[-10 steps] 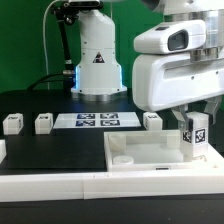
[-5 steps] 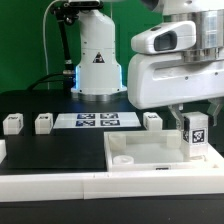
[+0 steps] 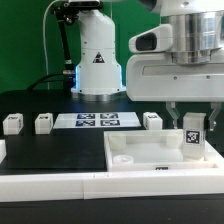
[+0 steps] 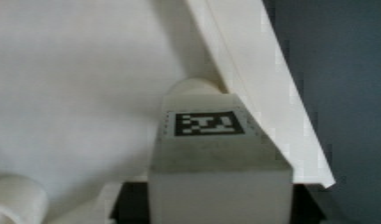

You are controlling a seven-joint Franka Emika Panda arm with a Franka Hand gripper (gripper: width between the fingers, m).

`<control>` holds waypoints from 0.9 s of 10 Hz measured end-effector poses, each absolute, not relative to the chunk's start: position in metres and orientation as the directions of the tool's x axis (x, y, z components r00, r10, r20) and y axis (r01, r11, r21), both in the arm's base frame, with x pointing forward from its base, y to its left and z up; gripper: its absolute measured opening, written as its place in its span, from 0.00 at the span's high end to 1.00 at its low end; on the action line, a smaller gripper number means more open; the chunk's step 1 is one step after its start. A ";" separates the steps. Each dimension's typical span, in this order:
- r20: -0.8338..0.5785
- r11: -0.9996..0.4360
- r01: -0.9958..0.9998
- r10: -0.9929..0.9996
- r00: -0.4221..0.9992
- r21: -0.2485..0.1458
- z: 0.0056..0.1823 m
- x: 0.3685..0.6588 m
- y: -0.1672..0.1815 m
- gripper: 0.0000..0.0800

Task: Assemble square table

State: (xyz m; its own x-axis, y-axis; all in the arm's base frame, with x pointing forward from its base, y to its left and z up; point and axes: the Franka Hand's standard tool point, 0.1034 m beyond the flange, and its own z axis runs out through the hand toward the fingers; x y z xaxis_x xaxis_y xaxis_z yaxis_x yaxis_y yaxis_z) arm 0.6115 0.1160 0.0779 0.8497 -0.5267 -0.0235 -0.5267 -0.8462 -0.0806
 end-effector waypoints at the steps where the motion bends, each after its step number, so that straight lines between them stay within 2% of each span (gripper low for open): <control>1: -0.029 -0.796 -0.600 -0.600 0.799 -0.076 0.078 0.611 0.116 0.63; 4: -0.040 -0.618 -0.784 -0.783 0.620 -0.063 0.077 0.612 0.115 0.63; 6: -0.036 -0.667 -0.742 -0.741 0.670 -0.065 0.077 0.612 0.115 0.63; 7: -0.036 -0.669 -0.741 -0.740 0.671 -0.065 0.077 0.612 0.115 0.41; 8: -0.035 -0.686 -0.724 -0.724 0.689 -0.067 0.077 0.611 0.116 0.26; 9: -0.028 -0.754 -0.653 -0.653 0.757 -0.069 0.077 0.611 0.117 0.26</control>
Offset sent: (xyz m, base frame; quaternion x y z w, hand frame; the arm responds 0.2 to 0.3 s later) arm 0.0005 -0.0055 -0.0005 -0.0076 0.0039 0.2430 0.9700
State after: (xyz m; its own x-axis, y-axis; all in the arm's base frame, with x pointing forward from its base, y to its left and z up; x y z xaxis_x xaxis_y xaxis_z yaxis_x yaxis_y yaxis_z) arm 0.6112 0.1172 0.0773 0.7570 -0.6528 -0.0278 -0.6530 -0.7543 -0.0687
